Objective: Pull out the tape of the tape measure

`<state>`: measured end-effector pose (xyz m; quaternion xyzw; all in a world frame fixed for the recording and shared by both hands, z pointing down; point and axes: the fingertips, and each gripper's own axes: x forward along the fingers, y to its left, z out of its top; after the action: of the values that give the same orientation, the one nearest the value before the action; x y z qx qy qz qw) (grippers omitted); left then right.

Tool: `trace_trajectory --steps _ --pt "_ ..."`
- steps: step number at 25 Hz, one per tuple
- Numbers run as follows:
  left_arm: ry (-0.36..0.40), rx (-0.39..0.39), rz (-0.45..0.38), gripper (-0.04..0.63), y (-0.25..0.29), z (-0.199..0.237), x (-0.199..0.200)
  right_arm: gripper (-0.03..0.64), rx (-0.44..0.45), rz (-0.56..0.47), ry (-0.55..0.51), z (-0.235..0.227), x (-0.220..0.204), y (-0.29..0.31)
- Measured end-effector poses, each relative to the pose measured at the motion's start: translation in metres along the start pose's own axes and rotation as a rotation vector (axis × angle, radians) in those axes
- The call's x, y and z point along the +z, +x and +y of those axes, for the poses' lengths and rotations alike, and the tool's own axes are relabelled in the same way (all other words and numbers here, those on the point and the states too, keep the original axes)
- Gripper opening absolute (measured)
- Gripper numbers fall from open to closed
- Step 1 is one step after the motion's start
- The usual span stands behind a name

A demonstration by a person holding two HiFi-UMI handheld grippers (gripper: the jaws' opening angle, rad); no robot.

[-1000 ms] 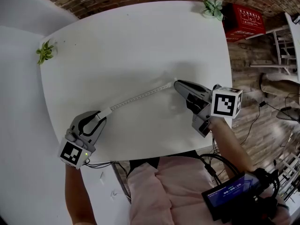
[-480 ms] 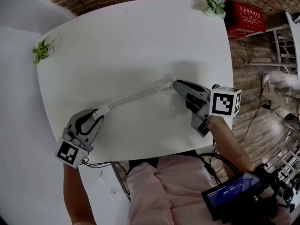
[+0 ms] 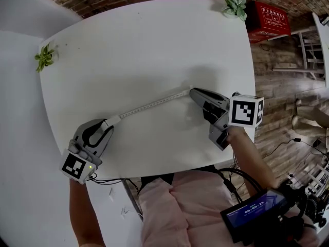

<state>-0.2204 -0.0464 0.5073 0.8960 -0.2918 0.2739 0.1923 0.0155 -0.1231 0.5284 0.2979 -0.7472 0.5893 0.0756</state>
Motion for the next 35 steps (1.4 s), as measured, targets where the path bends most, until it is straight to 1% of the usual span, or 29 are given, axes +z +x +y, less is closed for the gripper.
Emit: trace_trajectory --steps 6,7,8,9,10,11,12,15,18,21,22,25,29,31,34,35 --pt "-0.029 0.02 0.003 0.115 0.005 0.007 0.001 0.04 -0.057 0.014 0.026 -0.007 -0.001 0.0" --pt "-0.035 0.027 0.007 0.123 0.005 0.01 0.0 0.041 -0.058 0.01 0.027 -0.006 0.0 0.001" --pt "-0.038 0.037 0.012 0.146 0.006 0.014 -0.001 0.046 -0.05 0.003 0.03 -0.004 0.001 0.002" --pt "-0.036 0.049 0.015 0.172 0.006 0.018 -0.003 0.068 -0.028 -0.007 0.032 0.0 0.004 0.004" --pt "-0.028 0.06 0.008 0.209 0.006 0.023 -0.004 0.132 0.002 -0.017 0.031 0.005 0.007 0.005" --pt "-0.019 0.07 -0.008 0.249 0.005 0.027 -0.005 0.211 0.023 -0.024 0.027 0.009 0.01 0.007" --pt "-0.02 0.077 -0.026 0.272 0.004 0.031 -0.004 0.238 0.03 -0.028 0.017 0.011 0.012 0.007" --pt "-0.042 0.096 -0.058 0.287 0.0 0.035 -0.003 0.239 0.02 -0.033 -0.008 0.01 0.013 0.005" --pt "-0.048 0.115 -0.076 0.295 -0.007 0.037 0.0 0.238 0.016 -0.046 -0.012 0.009 0.014 0.003" --pt "-0.064 0.144 -0.101 0.301 -0.018 0.038 0.006 0.236 -0.01 -0.051 -0.017 0.007 0.014 -0.003" --pt "-0.067 0.156 -0.109 0.301 -0.022 0.038 0.009 0.236 -0.009 -0.052 -0.025 0.009 0.015 -0.005" --pt "-0.06 0.193 -0.139 0.301 -0.036 0.034 0.02 0.232 0.034 -0.071 -0.06 0.026 0.021 -0.01" --pt "-0.05 0.253 -0.228 0.299 -0.058 0.02 0.054 0.216 0.063 -0.109 -0.118 0.051 0.032 -0.025" --pt "-0.044 0.286 -0.289 0.29 -0.071 0.011 0.075 0.212 0.055 -0.128 -0.164 0.065 0.039 -0.036" --pt "-0.02 0.356 -0.371 0.256 -0.091 -0.004 0.109 0.197 0.085 -0.162 -0.239 0.098 0.049 -0.051" --pt "-0.014 0.386 -0.397 0.256 -0.098 -0.009 0.12 0.189 0.1 -0.176 -0.269 0.11 0.051 -0.057"
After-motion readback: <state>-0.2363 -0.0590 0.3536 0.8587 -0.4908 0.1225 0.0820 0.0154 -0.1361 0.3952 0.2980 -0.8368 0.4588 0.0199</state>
